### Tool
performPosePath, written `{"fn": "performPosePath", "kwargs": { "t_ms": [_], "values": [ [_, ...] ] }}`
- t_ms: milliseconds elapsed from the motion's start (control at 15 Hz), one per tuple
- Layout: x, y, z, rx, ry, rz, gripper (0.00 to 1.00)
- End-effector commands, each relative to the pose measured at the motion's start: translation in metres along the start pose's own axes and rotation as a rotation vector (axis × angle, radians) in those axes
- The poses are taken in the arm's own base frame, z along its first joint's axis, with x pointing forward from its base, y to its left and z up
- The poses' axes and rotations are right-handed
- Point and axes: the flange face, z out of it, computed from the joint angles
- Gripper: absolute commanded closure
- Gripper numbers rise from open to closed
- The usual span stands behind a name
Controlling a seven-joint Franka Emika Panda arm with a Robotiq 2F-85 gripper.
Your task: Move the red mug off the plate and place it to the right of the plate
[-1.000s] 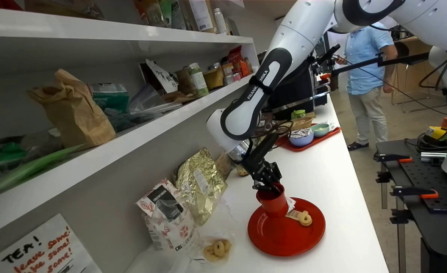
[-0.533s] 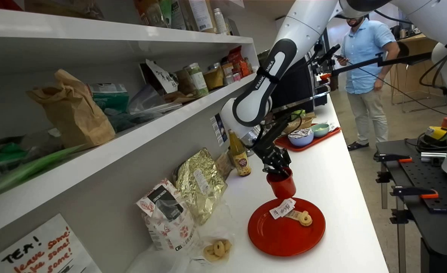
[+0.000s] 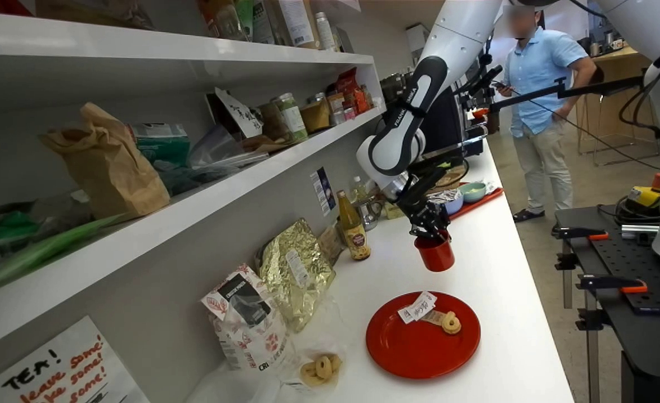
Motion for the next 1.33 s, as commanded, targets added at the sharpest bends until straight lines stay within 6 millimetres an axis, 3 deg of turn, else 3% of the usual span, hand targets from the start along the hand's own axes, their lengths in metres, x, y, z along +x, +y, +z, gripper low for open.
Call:
{"fn": "performPosePath", "kwargs": {
  "t_ms": [0,467,800,1267],
  "values": [
    [0.008,0.03,0.002,0.038,-0.005,0.03,0.98],
    [0.021,0.041,0.019,0.049,-0.018,0.054,0.98],
    [0.017,0.034,0.041,0.038,-0.048,0.052,0.98],
    [-0.01,0.009,0.081,0.041,-0.078,0.028,0.98]
  ]
}}
